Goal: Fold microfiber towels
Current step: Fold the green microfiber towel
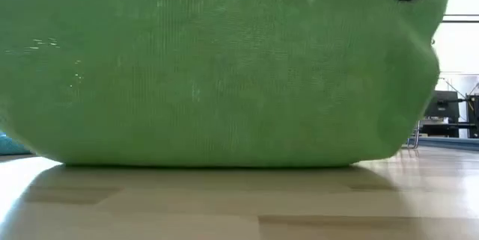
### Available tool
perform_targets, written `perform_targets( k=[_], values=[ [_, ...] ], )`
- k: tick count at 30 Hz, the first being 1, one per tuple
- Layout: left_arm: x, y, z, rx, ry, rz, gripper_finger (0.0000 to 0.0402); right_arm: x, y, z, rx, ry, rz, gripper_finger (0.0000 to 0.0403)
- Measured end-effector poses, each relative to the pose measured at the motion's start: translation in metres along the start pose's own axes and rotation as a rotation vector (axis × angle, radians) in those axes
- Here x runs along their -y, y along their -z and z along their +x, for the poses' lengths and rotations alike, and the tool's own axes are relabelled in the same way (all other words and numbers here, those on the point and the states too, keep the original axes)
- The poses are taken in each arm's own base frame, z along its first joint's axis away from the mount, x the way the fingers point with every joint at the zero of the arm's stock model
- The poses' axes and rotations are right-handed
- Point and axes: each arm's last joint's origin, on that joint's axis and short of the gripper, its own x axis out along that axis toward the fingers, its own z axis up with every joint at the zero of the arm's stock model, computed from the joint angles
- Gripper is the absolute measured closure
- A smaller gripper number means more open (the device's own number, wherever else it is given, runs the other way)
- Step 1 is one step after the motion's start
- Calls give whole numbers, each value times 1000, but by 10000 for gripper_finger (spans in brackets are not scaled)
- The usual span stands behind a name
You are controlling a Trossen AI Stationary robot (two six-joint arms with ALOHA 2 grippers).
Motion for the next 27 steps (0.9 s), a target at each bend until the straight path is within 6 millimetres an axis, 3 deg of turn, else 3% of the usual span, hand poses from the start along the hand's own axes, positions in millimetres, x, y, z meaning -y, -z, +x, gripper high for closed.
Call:
perform_targets(
  k=[6,11,16,21,27],
  values=[
    [16,3,30,-51,150,39,401,-16,1,1,23,-115,-40,403],
    [24,3,32,-37,210,26,401,-27,0,7,11,-213,-68,403],
    [37,-2,29,-20,396,64,401,-29,-1,9,36,-207,-103,403],
    [21,3,32,-94,271,54,401,-20,-3,15,39,-118,-153,403],
    [-16,9,33,-214,-18,27,401,6,-10,16,17,31,-128,403]
  ],
)
